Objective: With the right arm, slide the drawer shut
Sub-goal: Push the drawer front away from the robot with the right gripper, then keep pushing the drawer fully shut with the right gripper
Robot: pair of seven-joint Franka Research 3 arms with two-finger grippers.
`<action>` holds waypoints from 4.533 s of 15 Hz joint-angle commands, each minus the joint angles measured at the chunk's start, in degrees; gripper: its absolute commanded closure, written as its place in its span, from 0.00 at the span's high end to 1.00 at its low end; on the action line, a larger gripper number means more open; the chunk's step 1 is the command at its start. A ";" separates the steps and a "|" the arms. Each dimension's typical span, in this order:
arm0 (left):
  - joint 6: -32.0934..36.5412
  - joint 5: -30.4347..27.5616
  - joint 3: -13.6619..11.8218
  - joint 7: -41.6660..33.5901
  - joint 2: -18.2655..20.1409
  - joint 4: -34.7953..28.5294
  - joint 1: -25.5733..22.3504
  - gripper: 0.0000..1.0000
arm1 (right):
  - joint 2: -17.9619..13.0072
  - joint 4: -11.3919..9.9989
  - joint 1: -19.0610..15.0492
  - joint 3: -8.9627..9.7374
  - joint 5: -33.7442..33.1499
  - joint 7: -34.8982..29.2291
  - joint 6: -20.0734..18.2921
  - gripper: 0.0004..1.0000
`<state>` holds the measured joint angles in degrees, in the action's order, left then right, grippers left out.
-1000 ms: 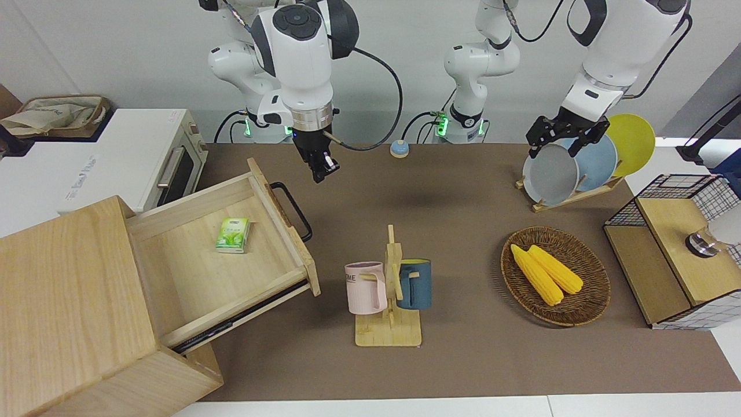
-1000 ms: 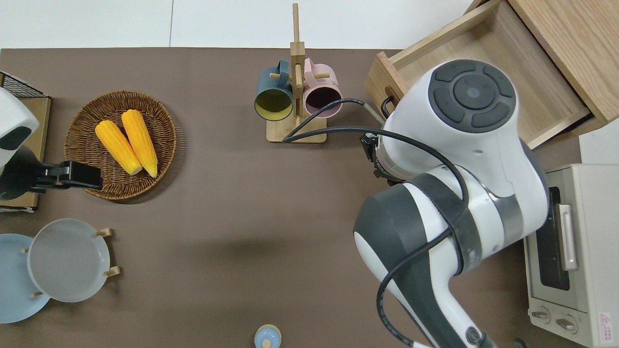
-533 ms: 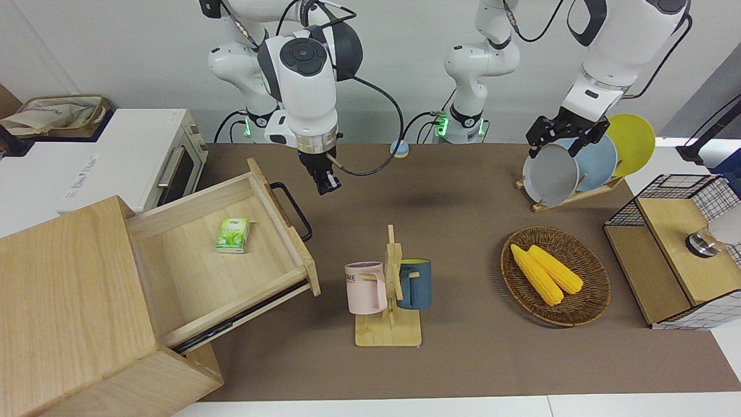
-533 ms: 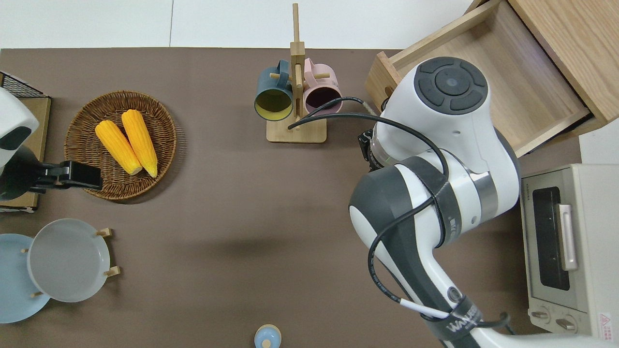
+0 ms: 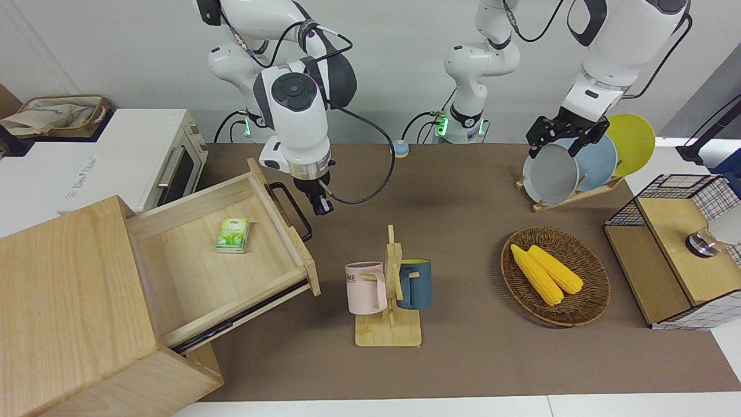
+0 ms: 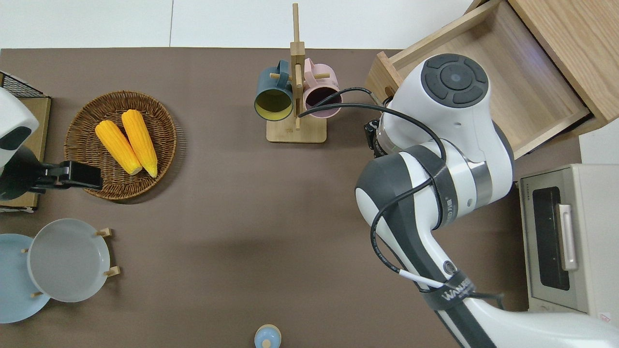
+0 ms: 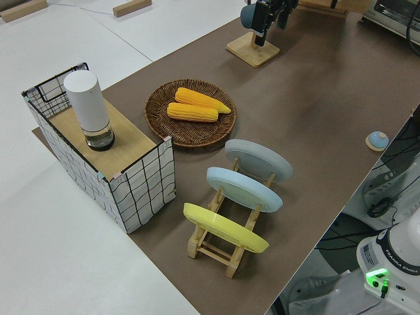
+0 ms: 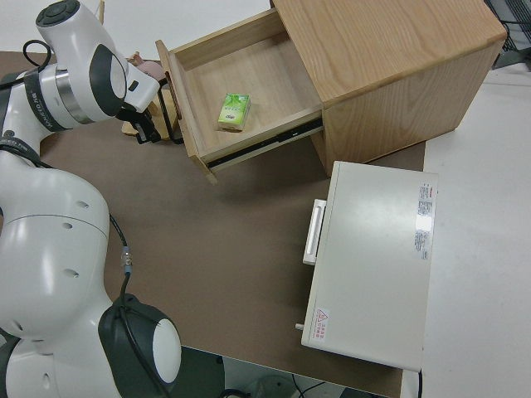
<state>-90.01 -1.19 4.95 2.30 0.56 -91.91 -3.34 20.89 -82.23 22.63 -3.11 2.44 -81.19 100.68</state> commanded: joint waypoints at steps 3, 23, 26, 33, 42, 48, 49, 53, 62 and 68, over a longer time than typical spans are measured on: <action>0.80 0.66 -0.20 -0.37 0.58 -0.28 0.26 1.00 | 1.43 -0.39 -1.01 -2.07 0.99 2.18 4.69 0.00; 0.71 0.66 -0.20 -0.46 0.58 -0.28 0.26 1.00 | 3.63 0.40 -2.77 -9.89 0.99 13.33 11.56 0.00; 0.71 0.66 -0.20 -0.46 0.58 -0.28 0.26 1.00 | 3.80 0.58 -3.29 -10.51 1.08 13.78 11.82 0.00; 0.71 0.66 -0.29 -0.46 0.58 -0.28 0.26 1.00 | 3.89 0.58 -5.84 -10.51 1.78 14.66 15.60 0.00; 0.71 0.66 -0.20 -0.46 0.58 -0.28 0.35 1.00 | 3.72 0.75 -9.62 -10.51 5.73 21.85 17.71 0.00; 0.71 0.66 -0.29 -0.46 0.58 -0.28 0.26 1.00 | 3.80 1.37 -12.08 -10.43 6.44 25.46 17.62 0.00; 0.71 0.66 -0.20 -0.46 0.58 -0.28 0.26 1.00 | 3.80 1.37 -12.43 -10.42 6.44 25.73 17.62 0.00; 0.71 0.66 -0.29 -0.37 0.58 -0.28 0.35 1.00 | 3.80 1.63 -13.84 -10.16 6.44 27.66 17.36 0.00; 0.71 0.66 -0.29 -0.46 0.58 -0.28 0.26 1.00 | 3.72 1.72 -16.30 -9.90 8.37 31.88 16.83 0.00; 0.71 0.66 -0.29 -0.37 0.58 -0.28 0.26 1.00 | 3.72 1.72 -16.66 -9.90 8.46 33.11 16.74 0.00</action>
<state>-90.00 -1.19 4.95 2.30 0.56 -91.91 -3.34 24.10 -81.46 8.30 -13.21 9.93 -51.51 117.16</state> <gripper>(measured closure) 0.004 0.991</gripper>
